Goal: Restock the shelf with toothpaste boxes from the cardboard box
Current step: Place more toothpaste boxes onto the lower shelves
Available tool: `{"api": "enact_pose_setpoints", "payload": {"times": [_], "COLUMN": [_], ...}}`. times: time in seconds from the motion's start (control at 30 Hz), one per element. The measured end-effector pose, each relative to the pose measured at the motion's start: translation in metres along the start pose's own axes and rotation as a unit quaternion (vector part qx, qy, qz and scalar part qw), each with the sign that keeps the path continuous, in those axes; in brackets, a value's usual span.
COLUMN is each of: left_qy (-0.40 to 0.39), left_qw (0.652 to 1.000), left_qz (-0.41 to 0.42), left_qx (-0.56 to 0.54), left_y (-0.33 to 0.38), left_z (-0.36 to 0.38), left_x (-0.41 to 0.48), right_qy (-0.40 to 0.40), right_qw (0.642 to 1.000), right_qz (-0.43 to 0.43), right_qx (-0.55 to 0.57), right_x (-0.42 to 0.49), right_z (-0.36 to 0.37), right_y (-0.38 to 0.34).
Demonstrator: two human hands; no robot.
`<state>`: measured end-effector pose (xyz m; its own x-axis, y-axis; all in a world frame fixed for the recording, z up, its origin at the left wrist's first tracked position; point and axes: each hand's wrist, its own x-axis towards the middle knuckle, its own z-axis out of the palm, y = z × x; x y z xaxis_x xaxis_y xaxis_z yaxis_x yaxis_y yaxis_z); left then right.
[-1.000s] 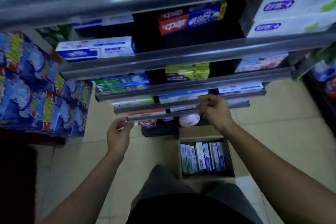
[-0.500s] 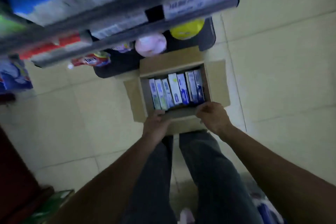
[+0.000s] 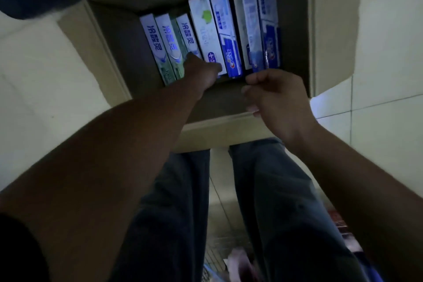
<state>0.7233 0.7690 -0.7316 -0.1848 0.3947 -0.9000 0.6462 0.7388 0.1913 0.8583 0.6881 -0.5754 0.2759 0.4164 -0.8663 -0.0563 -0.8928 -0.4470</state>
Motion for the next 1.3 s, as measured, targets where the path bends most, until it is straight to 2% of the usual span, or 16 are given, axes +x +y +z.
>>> {"api": "enact_pose_setpoints", "payload": {"times": [0.13,0.23,0.43,0.53,0.6,0.7,0.8,0.9,0.93,1.0,1.07,1.1,1.17,1.23,1.3], "left_qy": [-0.019,0.014,0.029,0.035,-0.013,-0.137,-0.278,-0.319,-0.319,-0.278,-0.163,-0.097,-0.025,-0.042,-0.081], "left_qw": [0.998,0.991,0.978,0.974,0.976,0.976,0.948,0.936,0.936,0.948,0.968,0.976,0.990,0.996,0.993], "left_qz": [-0.040,-0.063,0.001,0.027,0.032,0.076,0.131,0.146,0.149,0.131,0.074,0.052,0.033,0.015,-0.006], "left_qx": [-0.037,-0.119,-0.206,-0.223,-0.215,-0.150,-0.076,0.000,-0.004,-0.081,-0.177,-0.189,-0.134,-0.081,-0.087], "left_y": [0.006,0.007,0.010,0.009,0.000,-0.014,-0.022,-0.019,-0.016,-0.007,0.003,0.008,0.016,0.018,0.014], "left_z": [0.031,0.044,0.034,0.006,-0.020,-0.063,-0.097,-0.105,-0.103,-0.091,-0.067,-0.051,-0.013,0.026,0.063], "left_x": [0.016,0.020,-0.005,-0.044,-0.070,-0.107,-0.130,-0.126,-0.120,-0.104,-0.073,-0.055,-0.019,0.004,0.017], "right_qy": [-0.008,-0.003,-0.033,-0.007,0.025,0.054,-0.013,-0.093,-0.092,-0.038,0.034,0.069,0.121,0.147,0.148], "right_qw": [1.000,0.999,0.997,0.997,0.998,0.997,0.998,0.995,0.995,0.997,0.996,0.994,0.988,0.982,0.979], "right_qz": [-0.004,0.008,0.035,0.021,-0.003,-0.047,-0.039,-0.032,-0.041,-0.064,-0.084,-0.088,-0.092,-0.099,-0.099], "right_qx": [0.006,0.034,0.061,0.071,0.051,0.030,0.037,-0.002,-0.005,0.011,0.009,0.013,0.039,0.069,0.095], "right_x": [0.006,0.009,0.008,0.004,0.003,0.004,0.003,0.002,0.000,-0.004,-0.008,-0.009,-0.010,-0.009,-0.008], "right_z": [0.002,0.001,-0.012,-0.023,-0.030,-0.042,-0.054,-0.068,-0.072,-0.079,-0.087,-0.090,-0.096,-0.100,-0.104], "right_y": [0.023,0.026,0.004,-0.016,-0.028,-0.042,-0.050,-0.047,-0.043,-0.036,-0.030,-0.025,-0.014,-0.005,0.003]}}
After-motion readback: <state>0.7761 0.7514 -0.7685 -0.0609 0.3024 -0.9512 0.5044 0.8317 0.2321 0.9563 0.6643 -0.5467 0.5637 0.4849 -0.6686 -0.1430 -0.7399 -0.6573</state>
